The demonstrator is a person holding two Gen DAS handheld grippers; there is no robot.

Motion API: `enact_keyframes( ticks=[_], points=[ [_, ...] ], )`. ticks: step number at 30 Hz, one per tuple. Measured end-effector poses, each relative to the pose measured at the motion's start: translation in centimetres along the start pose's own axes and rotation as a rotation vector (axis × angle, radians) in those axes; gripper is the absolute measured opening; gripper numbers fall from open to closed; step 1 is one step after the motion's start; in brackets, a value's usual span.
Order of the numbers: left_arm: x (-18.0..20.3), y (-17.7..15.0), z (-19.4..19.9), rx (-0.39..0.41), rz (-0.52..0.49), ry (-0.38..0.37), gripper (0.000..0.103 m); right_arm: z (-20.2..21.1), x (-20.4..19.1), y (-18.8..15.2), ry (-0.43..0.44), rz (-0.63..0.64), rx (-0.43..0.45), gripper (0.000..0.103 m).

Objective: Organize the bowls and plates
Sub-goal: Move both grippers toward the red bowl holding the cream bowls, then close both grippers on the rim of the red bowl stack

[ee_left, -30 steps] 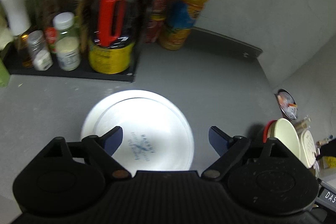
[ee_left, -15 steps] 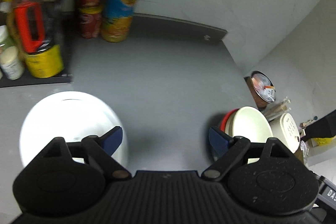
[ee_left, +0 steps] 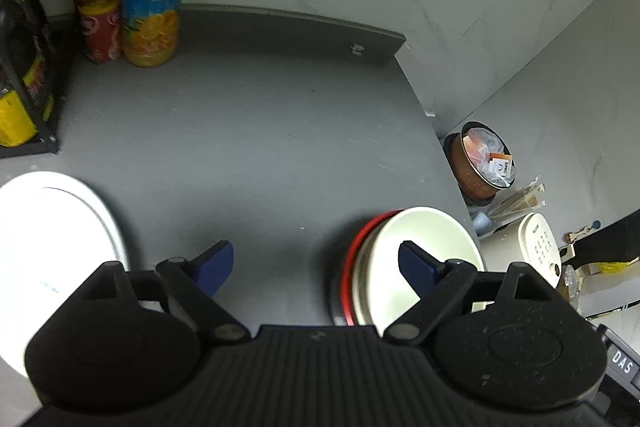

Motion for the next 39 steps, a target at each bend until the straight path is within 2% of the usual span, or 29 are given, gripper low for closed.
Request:
enact_keyframes(
  ticks=[6, 11, 15, 19, 22, 24, 27, 31, 33, 39],
  points=[
    [1.6, -1.0, -3.1, -0.051, 0.043, 0.013, 0.088, -2.8, 2.5, 0.3, -0.011, 0.007, -0.079, 0.102],
    [1.7, -1.8, -5.6, -0.083, 0.107, 0.029, 0.088, -5.2, 3.5, 0.4, 0.016, 0.029, -0.152, 0.100],
    [1.5, -2.4, -7.5, -0.114, 0.155, 0.030, 0.085, -7.3, 3.6, 0.4, 0.036, 0.067, -0.213, 0.090],
    [1.1, -3.0, -8.9, -0.113, 0.200, 0.066, 0.084, -9.2, 3.7, 0.1, 0.048, 0.110, -0.273, 0.086],
    [0.7, -3.5, -9.9, -0.130, 0.234, 0.091, 0.078, -10.8, 3.6, -0.8, 0.061, 0.136, -0.326, 0.077],
    [0.5, -3.9, -10.6, -0.139, 0.250, 0.106, 0.071, -11.6, 3.7, -1.2, 0.059, 0.142, -0.350, 0.073],
    [0.3, -4.2, -11.7, -0.161, 0.277, 0.119, 0.063, -12.4, 3.7, -1.8, 0.072, 0.138, -0.381, 0.061],
    [0.9, -4.5, -12.6, -0.172, 0.296, 0.085, 0.049, -12.7, 3.3, -1.8, 0.141, 0.128, -0.403, 0.048],
    [1.2, -4.5, -13.0, -0.182, 0.309, 0.057, 0.037, -12.8, 3.1, -1.6, 0.140, 0.126, -0.411, 0.048],
    [1.3, -4.6, -13.2, -0.190, 0.332, 0.051, 0.038, -13.1, 3.1, -1.2, 0.143, 0.138, -0.414, 0.048]
  ],
)
Point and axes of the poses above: each gripper's, at about its wrist camera, not at the fingertips, and z roughly against the way its jaws point, x to its right, y to its top, the point moved 6 cm from there along -z, roughly the way its jaws point
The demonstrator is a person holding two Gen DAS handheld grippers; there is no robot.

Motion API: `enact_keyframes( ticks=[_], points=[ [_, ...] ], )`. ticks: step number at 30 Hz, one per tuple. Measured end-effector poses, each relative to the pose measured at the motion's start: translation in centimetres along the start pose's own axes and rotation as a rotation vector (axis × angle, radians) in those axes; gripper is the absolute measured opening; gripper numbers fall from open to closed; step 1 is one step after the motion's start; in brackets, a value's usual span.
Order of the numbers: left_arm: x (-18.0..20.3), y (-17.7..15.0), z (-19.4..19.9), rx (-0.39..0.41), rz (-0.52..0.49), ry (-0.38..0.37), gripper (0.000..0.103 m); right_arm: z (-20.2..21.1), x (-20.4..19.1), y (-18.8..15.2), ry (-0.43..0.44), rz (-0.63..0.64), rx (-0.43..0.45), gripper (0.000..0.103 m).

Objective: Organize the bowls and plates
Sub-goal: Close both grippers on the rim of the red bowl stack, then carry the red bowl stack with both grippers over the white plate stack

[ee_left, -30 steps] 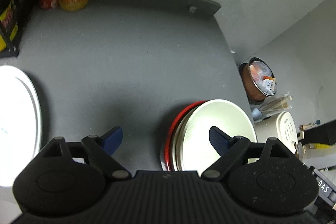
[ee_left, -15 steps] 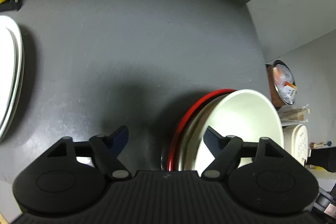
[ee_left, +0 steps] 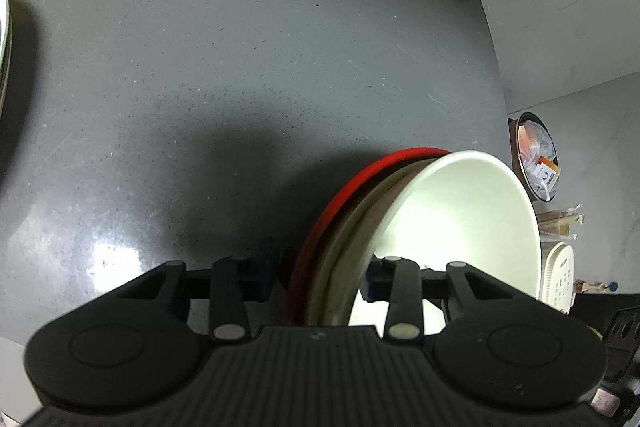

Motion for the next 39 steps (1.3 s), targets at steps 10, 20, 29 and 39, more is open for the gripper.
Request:
enact_keyframes(
  ticks=[10, 20, 29, 39],
  points=[
    [-0.6, -0.2, 0.3, 0.022, 0.038, -0.011, 0.037, 0.1, 0.5, 0.3, 0.041, -0.012, 0.012, 0.038],
    [-1.9, 0.0, 1.3, 0.029, 0.088, -0.035, 0.037, 0.1, -0.5, 0.8, 0.069, -0.017, -0.004, 0.037],
    [-4.1, 1.3, 3.9, 0.068, 0.129, -0.069, 0.037, -0.1, -4.4, 1.6, 0.098, 0.022, -0.003, 0.037],
    [-8.5, 3.6, 7.7, 0.106, 0.140, -0.107, 0.036, -0.6, -10.9, 1.8, 0.114, 0.065, 0.015, 0.037]
  ],
)
Point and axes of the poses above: each gripper's, at about its wrist camera, not at the fingertips, and z roughly against the way its jaws point, x to its right, y to its top, the point moved 6 cm from there along -z, roughly the way its jaws point
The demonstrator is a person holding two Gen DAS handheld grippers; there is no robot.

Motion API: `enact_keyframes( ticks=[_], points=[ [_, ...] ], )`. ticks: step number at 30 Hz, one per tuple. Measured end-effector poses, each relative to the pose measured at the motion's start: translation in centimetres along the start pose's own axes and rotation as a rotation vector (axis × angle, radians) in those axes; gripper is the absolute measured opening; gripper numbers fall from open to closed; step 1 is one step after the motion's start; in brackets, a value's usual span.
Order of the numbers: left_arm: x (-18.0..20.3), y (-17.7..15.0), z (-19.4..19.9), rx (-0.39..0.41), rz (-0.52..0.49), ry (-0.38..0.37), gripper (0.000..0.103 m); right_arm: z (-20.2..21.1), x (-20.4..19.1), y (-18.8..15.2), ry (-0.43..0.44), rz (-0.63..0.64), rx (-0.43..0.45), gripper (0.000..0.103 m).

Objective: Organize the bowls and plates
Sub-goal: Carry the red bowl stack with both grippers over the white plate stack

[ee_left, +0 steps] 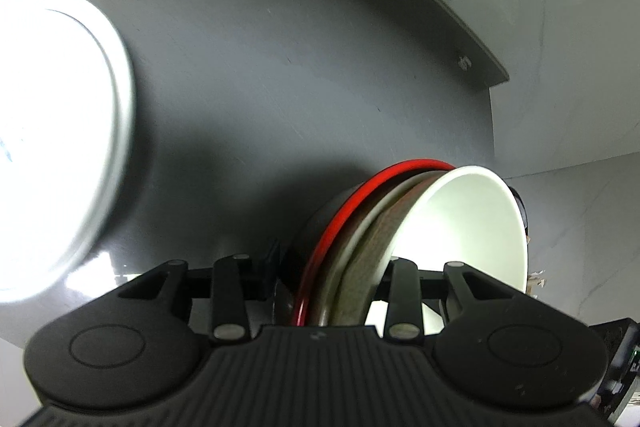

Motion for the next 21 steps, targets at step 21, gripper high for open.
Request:
enact_keyframes(
  ticks=[21],
  points=[
    [-11.2, 5.4, 10.1, 0.102, 0.056, -0.010, 0.035, -5.2, -13.6, -2.2, 0.044, 0.092, -0.029, 0.037]
  ],
)
Point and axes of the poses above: each gripper's, at about its wrist camera, not at the fingertips, and z roughly against the way its jaws point, x to its right, y to its top, the point moved 6 cm from there along -z, roughly the way its jaws point
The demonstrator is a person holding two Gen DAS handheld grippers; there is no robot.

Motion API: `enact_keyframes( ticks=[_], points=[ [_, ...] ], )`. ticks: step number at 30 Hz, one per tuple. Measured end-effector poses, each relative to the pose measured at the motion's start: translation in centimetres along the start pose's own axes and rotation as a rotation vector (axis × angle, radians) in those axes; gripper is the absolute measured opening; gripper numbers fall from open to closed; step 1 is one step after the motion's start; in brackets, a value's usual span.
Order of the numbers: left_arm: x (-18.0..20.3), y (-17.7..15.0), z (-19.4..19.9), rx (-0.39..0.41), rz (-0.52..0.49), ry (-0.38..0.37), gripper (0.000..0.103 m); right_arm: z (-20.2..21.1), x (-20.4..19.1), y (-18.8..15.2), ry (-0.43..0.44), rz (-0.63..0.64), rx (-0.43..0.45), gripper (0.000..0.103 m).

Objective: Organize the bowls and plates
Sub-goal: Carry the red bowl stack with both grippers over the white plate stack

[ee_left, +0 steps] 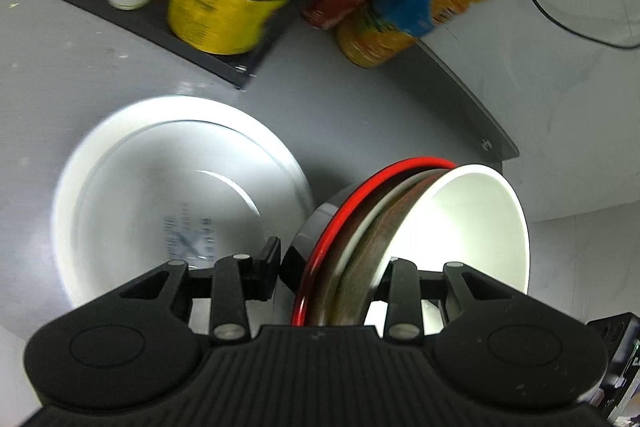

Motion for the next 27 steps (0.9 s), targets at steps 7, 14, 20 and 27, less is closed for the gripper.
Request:
enact_keyframes(
  ticks=[7, 14, 20, 27],
  points=[
    [-3.3, 1.2, 1.0, 0.002, 0.033, 0.011, 0.035, -2.0, -2.4, -1.0, -0.005, -0.002, -0.025, 0.037],
    [-6.5, 2.2, 1.4, -0.013, 0.056, 0.014, 0.035, -4.1, -4.1, -2.0, -0.015, -0.021, -0.044, 0.037],
    [-8.7, 3.4, 1.1, -0.037, 0.052, 0.021, 0.035, -5.6, -5.0, -2.8, -0.033, -0.051, -0.048, 0.037],
    [-10.4, 4.4, 0.3, -0.073, 0.015, 0.034, 0.035, -6.5, -5.3, -3.8, -0.072, -0.093, -0.043, 0.037]
  ],
)
Point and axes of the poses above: each gripper's, at about its wrist camera, not at the fingertips, and z roughly against the way its jaws point, x to its right, y to its top, the point moved 6 cm from there along -z, roughly the way its jaws point
